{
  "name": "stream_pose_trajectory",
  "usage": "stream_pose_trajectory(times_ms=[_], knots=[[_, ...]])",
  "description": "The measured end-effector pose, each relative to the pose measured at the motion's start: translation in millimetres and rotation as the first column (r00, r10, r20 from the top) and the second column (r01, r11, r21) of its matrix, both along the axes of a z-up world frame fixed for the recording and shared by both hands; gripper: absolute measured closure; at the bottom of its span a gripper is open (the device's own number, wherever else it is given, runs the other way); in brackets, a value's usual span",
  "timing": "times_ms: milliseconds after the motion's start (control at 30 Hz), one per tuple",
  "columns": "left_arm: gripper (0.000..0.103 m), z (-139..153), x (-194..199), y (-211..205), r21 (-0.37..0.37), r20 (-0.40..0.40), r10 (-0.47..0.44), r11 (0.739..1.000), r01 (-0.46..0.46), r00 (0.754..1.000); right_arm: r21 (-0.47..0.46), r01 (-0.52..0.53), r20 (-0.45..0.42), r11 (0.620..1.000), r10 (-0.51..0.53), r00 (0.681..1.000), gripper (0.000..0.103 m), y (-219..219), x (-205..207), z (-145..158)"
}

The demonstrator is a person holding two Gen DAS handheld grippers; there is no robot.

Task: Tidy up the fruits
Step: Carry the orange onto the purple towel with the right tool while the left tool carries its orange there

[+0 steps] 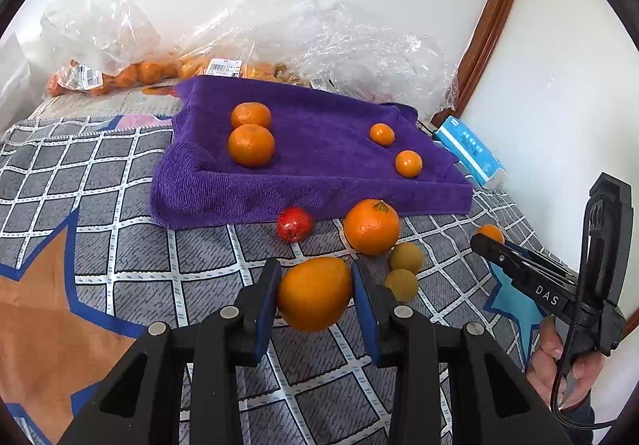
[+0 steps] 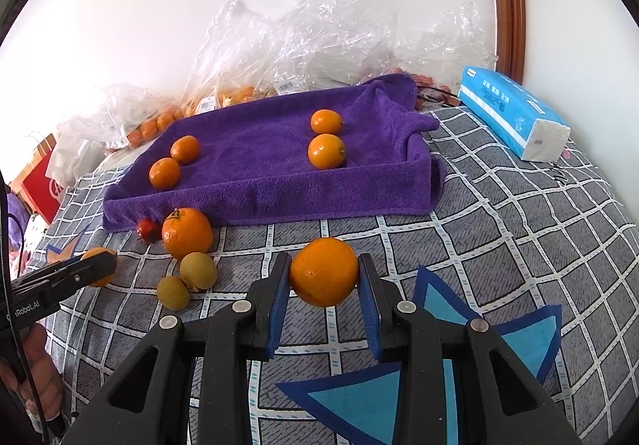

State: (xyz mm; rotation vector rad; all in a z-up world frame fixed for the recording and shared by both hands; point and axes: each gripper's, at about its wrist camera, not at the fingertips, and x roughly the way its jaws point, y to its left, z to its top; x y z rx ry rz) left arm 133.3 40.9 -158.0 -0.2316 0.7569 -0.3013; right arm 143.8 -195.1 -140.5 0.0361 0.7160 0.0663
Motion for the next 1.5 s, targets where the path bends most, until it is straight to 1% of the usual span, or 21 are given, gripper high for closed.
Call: stream_pose_trajectory(times_ms=[200,300,367,500,667,767,867,967,1067,1200,1300,1367,1433,1500], knots=[[0.069,3,-4,1,-0.027,0.023,-0.016,0.999,0.016,1.0,-0.018,0.006,0.018,1.0,-0.005,1.0,0.07,2,-3,2],[0.069,3,-5,0,-0.03,0.023,-0.021,0.999,0.022,1.0,0.002,0.019,0.051,1.0,-0.019,0.999,0.07,-3,-9,6],[0.069,3,-5,1,-0.035,0.025,-0.021,0.999,0.021,0.999,0.017,0.022,0.044,1.0,-0.023,0.999,0.07,-6,-9,6],[0.069,7,-8,3,-0.041,0.043,-0.014,0.999,0.016,0.999,-0.013,0.043,0.038,0.999,-0.043,0.998,0.07,-4,-9,7],[0.069,17,-12,10,-0.066,0.071,0.016,0.998,-0.011,0.997,-0.008,0.024,0.046,1.0,-0.023,0.999,0.07,4,-11,23],[0.069,30,-14,18,-0.109,0.077,0.013,0.994,-0.005,0.997,-0.01,0.013,0.065,1.0,-0.012,0.998,0.07,8,-10,38],[0.069,47,-14,22,-0.114,0.098,0.028,0.993,-0.016,0.995,0.0,-0.001,0.084,1.0,0.001,0.996,0.07,12,-4,55],[0.069,62,-6,26,-0.105,0.099,0.059,0.993,-0.048,0.993,0.008,-0.012,0.106,1.0,0.011,0.994,0.07,13,5,68],[0.069,79,6,30,-0.111,0.102,0.096,0.99,-0.084,0.99,-0.002,-0.005,0.132,1.0,0.005,0.991,0.07,14,17,78],[0.069,96,26,33,-0.101,0.153,0.137,0.987,-0.122,0.979,-0.006,-0.01,0.15,1.0,0.011,0.989,0.07,15,38,86],[0.069,99,44,31,-0.111,0.169,0.136,0.987,-0.118,0.976,-0.006,-0.016,0.165,1.0,0.017,0.986,0.07,17,51,90],[0.069,99,55,28,-0.099,0.188,0.146,0.987,-0.129,0.971,-0.003,-0.019,0.171,1.0,0.019,0.985,0.07,18,63,92],[0.069,94,66,24,-0.091,0.193,0.157,0.986,-0.142,0.969,0.001,-0.024,0.173,1.0,0.024,0.985,0.07,19,74,90],[0.069,85,71,24,-0.105,0.183,0.166,0.983,-0.149,0.969,-0.001,-0.022,0.17,1.0,0.022,0.985,0.07,20,82,84]])
